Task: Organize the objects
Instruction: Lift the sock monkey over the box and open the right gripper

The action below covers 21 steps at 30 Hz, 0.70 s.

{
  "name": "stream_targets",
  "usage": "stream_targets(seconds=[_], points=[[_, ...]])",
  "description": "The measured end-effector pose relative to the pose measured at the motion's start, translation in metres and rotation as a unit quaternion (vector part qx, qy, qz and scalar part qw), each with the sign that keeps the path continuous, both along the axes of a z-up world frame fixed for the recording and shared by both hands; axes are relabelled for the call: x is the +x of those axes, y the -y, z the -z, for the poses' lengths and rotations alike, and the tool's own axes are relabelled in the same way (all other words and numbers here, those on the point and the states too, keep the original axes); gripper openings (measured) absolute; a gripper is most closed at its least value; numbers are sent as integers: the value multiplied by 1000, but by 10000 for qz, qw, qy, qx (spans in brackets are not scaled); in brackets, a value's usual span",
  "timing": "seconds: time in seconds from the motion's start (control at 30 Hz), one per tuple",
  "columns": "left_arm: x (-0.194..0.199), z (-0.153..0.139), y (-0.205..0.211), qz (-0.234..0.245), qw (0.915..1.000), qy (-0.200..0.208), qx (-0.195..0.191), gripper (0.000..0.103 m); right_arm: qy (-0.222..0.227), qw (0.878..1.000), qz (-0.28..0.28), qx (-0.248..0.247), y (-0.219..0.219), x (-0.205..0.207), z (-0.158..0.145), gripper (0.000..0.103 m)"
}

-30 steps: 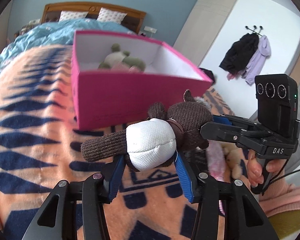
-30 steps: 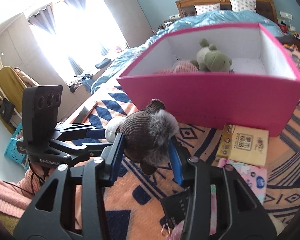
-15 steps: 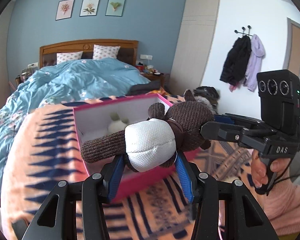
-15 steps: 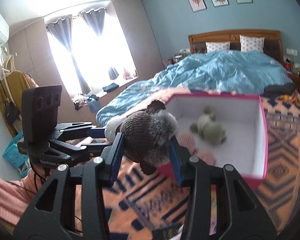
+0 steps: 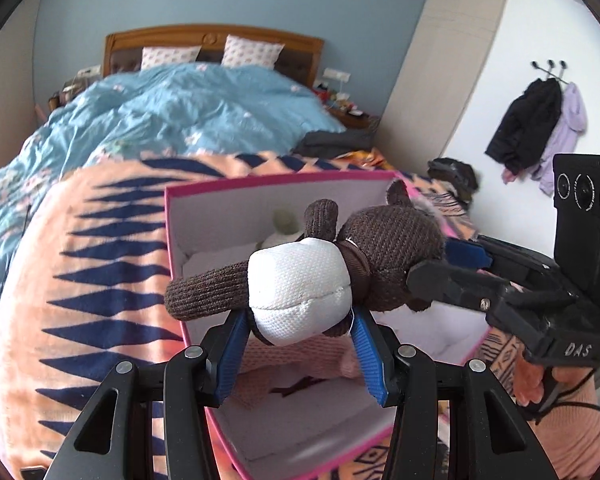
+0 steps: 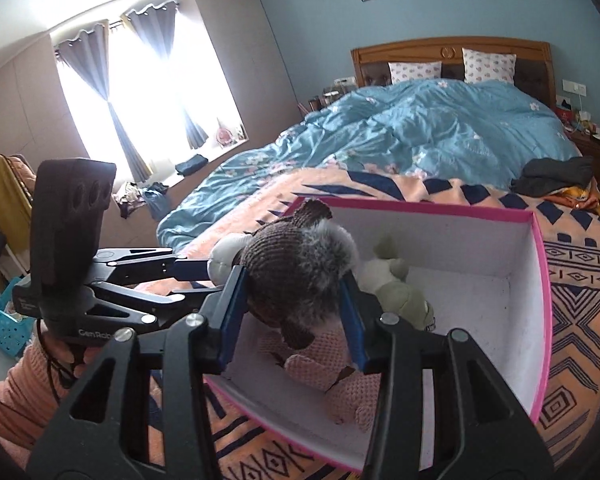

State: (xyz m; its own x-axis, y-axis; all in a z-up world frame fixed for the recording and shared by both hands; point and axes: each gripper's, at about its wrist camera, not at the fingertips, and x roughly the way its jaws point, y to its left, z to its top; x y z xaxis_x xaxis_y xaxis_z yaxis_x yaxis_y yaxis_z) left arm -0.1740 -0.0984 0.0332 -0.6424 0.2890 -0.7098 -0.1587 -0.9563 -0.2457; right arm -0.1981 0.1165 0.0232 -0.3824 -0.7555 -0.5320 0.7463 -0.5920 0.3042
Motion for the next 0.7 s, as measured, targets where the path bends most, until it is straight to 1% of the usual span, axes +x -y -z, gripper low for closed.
stream_targets(seconds=[0.07,0.13,0.2,0.27,0.33,0.4,0.53,0.7], points=[[-4,6,1,-89,9999,65,-57,51,218,9996,75,166,2,-9,11,53],[-3,7,0,-177,9998,32,-122,51,426,9982,177,379,4,-18,23,54],[1,6,0,-235,9996,-28,-122,50,483,9967,319,576,4,-23,33,54],[9,5,-2,-264,9994,-123,-173,50,569,9955,354,666,0,-22,39,54],[17,3,-4,-255,9992,-222,-224,50,495,9944,432,822,-7,-18,42,54],[28,3,-8,-173,9991,-310,-233,51,431,9945,419,862,-15,-11,42,54],[54,4,-19,116,9983,-498,-291,52,285,9934,468,1003,-34,3,42,54],[74,1,-31,326,9963,-702,-374,54,424,9925,451,1056,-54,12,48,54]])
